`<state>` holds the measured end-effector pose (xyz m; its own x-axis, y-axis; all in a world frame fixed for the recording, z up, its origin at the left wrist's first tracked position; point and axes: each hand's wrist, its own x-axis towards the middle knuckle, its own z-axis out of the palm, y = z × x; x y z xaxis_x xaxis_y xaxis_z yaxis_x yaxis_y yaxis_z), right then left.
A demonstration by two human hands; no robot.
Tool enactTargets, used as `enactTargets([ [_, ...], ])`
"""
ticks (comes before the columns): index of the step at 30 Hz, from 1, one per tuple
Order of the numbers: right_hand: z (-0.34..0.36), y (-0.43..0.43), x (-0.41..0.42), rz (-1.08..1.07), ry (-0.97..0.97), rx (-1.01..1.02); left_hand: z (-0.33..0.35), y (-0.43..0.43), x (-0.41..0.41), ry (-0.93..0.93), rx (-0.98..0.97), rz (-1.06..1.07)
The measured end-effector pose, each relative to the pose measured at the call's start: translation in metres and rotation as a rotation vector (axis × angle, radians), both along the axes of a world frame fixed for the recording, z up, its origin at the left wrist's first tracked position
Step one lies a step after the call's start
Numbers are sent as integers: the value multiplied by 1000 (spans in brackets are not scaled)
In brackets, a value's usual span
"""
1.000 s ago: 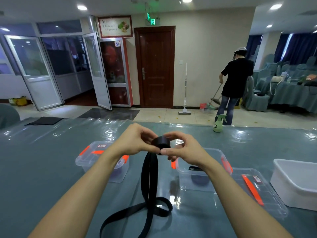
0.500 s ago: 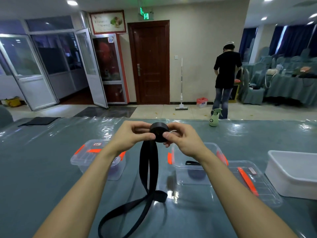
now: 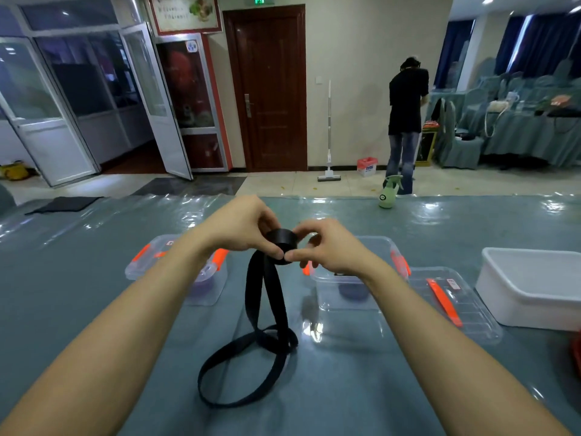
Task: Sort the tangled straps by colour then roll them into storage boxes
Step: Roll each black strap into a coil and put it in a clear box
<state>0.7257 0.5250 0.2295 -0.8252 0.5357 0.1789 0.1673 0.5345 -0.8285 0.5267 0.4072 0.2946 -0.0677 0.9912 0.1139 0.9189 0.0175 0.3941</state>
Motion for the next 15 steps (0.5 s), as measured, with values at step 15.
enactTargets([
  [15,13,-5,-10,71,629,-603,6,-13,-4,-703,285,49],
])
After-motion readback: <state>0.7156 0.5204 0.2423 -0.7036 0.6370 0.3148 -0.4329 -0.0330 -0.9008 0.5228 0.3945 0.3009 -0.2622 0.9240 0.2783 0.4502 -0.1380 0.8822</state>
